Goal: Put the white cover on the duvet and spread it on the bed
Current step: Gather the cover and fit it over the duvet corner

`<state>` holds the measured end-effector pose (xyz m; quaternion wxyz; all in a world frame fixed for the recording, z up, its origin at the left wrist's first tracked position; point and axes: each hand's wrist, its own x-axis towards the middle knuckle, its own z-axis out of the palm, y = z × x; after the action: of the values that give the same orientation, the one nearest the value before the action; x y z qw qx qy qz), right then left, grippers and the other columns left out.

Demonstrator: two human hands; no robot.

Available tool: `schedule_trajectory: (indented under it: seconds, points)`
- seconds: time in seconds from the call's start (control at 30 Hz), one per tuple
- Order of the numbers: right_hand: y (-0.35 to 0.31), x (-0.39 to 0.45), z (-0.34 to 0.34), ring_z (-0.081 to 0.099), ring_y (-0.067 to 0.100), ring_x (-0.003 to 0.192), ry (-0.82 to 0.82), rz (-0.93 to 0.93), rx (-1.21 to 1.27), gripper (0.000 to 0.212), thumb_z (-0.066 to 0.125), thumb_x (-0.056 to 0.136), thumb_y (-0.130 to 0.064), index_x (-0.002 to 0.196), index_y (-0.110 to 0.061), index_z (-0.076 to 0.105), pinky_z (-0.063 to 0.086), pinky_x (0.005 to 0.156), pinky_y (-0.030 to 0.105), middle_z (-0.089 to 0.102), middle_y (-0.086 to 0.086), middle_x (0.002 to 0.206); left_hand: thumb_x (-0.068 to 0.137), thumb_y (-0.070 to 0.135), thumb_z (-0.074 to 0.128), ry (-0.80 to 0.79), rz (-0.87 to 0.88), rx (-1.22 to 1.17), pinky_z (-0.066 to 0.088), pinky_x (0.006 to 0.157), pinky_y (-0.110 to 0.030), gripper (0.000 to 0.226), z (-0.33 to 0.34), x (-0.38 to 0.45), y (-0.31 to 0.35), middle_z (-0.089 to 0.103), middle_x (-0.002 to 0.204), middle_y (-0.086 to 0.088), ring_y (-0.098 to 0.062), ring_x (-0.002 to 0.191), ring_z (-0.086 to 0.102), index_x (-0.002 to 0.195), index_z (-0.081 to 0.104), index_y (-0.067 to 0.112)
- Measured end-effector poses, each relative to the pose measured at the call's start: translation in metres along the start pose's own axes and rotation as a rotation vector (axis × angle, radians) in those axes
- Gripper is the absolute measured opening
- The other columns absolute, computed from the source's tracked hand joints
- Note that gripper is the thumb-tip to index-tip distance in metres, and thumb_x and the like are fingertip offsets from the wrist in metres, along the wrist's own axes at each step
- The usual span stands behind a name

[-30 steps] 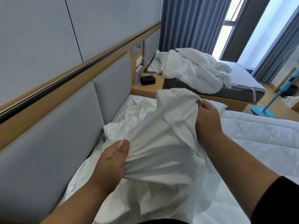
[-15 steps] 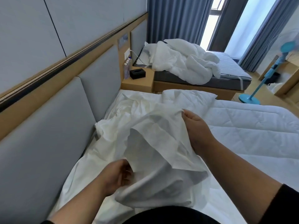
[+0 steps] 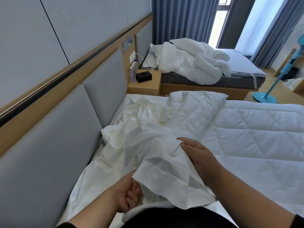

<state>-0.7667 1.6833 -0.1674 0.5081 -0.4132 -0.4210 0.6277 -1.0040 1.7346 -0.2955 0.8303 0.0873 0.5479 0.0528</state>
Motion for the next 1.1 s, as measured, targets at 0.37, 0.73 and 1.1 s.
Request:
schedule_trajectory:
  seconds: [0.37, 0.73, 1.1]
  points:
    - [0.016, -0.007, -0.002, 0.061, 0.024, 0.080, 0.177, -0.023, -0.078, 0.030, 0.055, 0.093, -0.022, 0.091, 0.005, 0.068, 0.047, 0.074, 0.030, 0.067, 0.012, 0.086, 0.093, 0.021, 0.045, 0.571, 0.914, -0.403, 0.044, 0.063, -0.030, 0.017, -0.010, -0.057, 0.099, 0.058, 0.089, 0.000, -0.022, 0.078, 0.056, 0.079, 0.054, 0.020]
    - [0.024, 0.001, 0.020, 0.054, 0.020, 0.074, 0.193, 0.137, -0.147, 0.024, 0.063, 0.095, -0.025, 0.076, -0.011, 0.066, 0.043, 0.070, 0.029, 0.060, 0.006, 0.074, 0.099, 0.013, 0.052, -0.176, 1.451, 0.792, 0.053, 0.087, -0.025, 0.021, 0.197, -0.206, 0.149, 0.071, 0.100, 0.007, -0.010, 0.094, 0.066, 0.105, 0.069, 0.024]
    - [0.048, 0.003, -0.018, 0.064, -0.006, 0.082, 0.268, -0.191, -0.137, 0.020, 0.050, 0.100, -0.009, 0.114, -0.011, 0.065, 0.047, 0.084, 0.004, 0.071, -0.004, 0.096, 0.093, 0.029, 0.062, 0.222, 1.046, 0.970, 0.056, 0.092, -0.050, 0.013, 0.072, -0.076, 0.082, 0.074, 0.097, 0.008, -0.015, 0.090, 0.070, 0.092, 0.071, 0.037]
